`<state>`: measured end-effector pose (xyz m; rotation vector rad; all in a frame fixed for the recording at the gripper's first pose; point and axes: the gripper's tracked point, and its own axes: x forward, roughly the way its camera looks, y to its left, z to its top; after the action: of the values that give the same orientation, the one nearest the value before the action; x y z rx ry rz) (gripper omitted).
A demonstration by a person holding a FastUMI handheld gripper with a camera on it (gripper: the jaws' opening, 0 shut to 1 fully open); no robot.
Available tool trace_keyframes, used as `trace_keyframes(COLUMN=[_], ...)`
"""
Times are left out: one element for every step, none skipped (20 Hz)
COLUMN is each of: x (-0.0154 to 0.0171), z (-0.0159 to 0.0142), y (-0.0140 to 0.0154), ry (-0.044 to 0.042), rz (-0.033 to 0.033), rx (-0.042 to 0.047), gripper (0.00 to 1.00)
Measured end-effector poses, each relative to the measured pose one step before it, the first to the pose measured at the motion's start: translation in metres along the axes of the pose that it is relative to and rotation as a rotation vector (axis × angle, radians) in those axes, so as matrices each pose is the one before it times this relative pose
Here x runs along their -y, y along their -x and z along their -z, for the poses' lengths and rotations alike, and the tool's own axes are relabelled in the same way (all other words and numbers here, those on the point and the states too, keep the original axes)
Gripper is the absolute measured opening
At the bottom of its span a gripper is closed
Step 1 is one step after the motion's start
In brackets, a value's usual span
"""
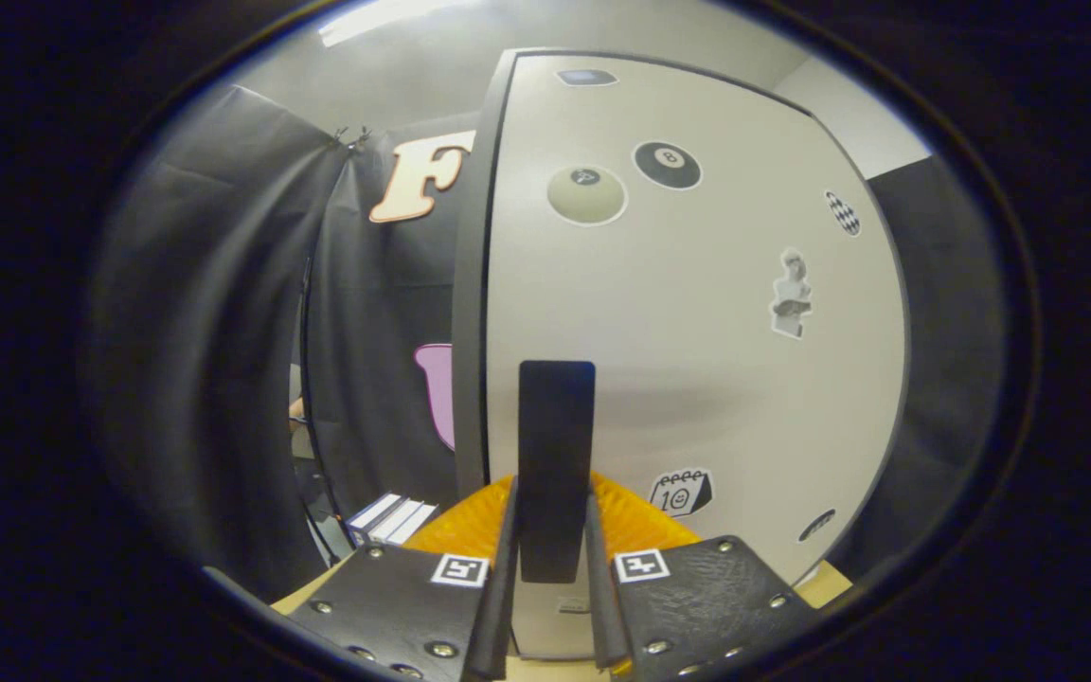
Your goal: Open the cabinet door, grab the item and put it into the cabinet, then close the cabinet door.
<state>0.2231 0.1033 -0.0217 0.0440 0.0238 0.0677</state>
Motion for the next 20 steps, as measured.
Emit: trace_keyframes(x=[0.00042,0.00009,-0.00013,0.00029,-0.00004,0.00079,-0.00011,0.00076,0.00043,0.00075,-0.00020,0.00022,0.00131,0.00134,0.00082,0.00083,0.00038,0.00051,-0.00007,0.00084], z=[0.00101,0.00013,-0.00004,0.00125,-0.00035,0.00101,0.00048,0.00038,0.00101,-0.00003,0.00070,0.00010,0.00064,-0.00075,0.00133,-0.00007,-0.00100,0.00043,0.00141,-0.00079], y=[-0.00067,0.00136,-0.00203,0.00091,0.00002,0.00083,0.00076,0.00168,0.00192,0.00257,0.00400,0.00481,0.00575,0.00570,0.00441,0.00312,-0.00152,-0.00388,0.00666,0.00087], ry=[-0.00852,-0.01281,-0.01781,-0.00061,-0.00193,-0.00855,-0.00463,-0.00557,-0.00463,0.00057,0.00209,0.00642,0.00619,0.00174,-0.00355,-0.00387,-0.00543,-0.00788,-0.00522,0.00518], rz=[0.00007,-0.00324,0.00230,-0.00188,-0.00121,0.00044,-0.00138,-0.00248,-0.00167,-0.00014,0.00299,0.00382,0.00352,0.00268,0.00087,-0.00310,-0.00636,-0.00902,-0.00400,0.00235], rx=[-0.00928,-0.01199,0.00248,-0.00616,-0.00485,-0.00894,-0.00898,-0.01015,-0.00840,-0.00785,-0.00202,-0.00099,0.00188,0.00061,-0.00074,-0.00050,-0.00139,-0.01318,-0.00632,0.00543], gripper=[0.34,0.34,0.28,0.28,0.28,0.28,0.28,0.28,0.28,0.29,0.28,0.28,0.28,0.28,0.28,0.28,0.28,0.23,0.18,0.18])
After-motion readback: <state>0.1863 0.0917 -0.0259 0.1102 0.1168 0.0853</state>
